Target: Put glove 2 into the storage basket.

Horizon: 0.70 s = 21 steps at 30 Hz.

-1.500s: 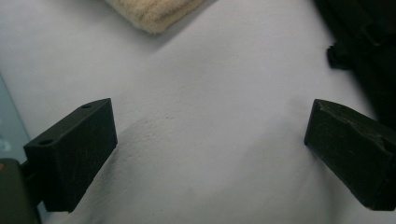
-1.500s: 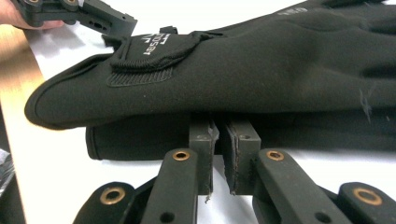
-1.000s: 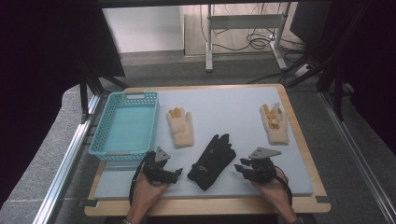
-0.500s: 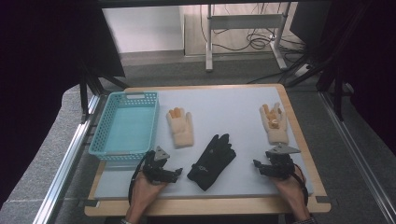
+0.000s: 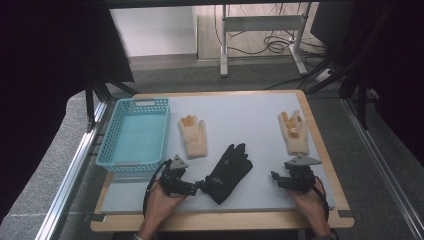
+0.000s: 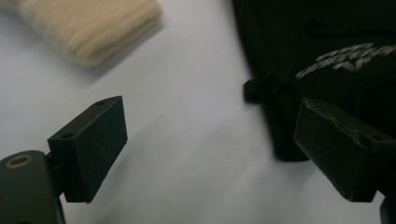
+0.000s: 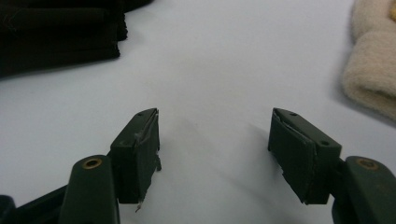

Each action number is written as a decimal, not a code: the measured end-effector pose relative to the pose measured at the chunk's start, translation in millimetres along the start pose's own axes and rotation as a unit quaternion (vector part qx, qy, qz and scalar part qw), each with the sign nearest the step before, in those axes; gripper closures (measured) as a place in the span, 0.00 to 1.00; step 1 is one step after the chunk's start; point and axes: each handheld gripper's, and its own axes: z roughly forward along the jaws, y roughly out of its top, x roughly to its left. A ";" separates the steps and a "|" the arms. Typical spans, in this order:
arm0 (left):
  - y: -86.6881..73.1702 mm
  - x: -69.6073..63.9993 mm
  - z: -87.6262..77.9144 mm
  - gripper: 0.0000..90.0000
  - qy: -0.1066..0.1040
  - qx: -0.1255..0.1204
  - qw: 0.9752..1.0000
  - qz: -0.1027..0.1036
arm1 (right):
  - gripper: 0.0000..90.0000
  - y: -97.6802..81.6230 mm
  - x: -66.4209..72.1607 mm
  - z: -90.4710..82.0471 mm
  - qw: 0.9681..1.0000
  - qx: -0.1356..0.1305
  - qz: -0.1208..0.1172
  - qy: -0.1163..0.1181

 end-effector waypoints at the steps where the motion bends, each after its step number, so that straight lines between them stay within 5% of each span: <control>1: 2.9 -2.0 -0.3 0.11 -0.002 -0.001 1.000 0.001 | 0.37 0.0 0.0 0.0 1.000 0.000 0.000 0.000; 12: 51.0 -41.9 8.1 0.02 -0.022 0.016 0.999 0.044 | 0.35 -0.1 0.1 0.0 1.000 0.000 0.000 0.001; 16: 66.3 -64.5 25.7 0.00 -0.023 0.035 0.997 0.062 | 0.35 -0.1 0.1 0.0 1.000 0.000 0.000 0.001; 21: 68.9 -77.3 44.6 0.00 -0.011 0.050 0.996 0.070 | 0.34 -0.1 0.1 0.1 1.000 0.001 -0.001 0.002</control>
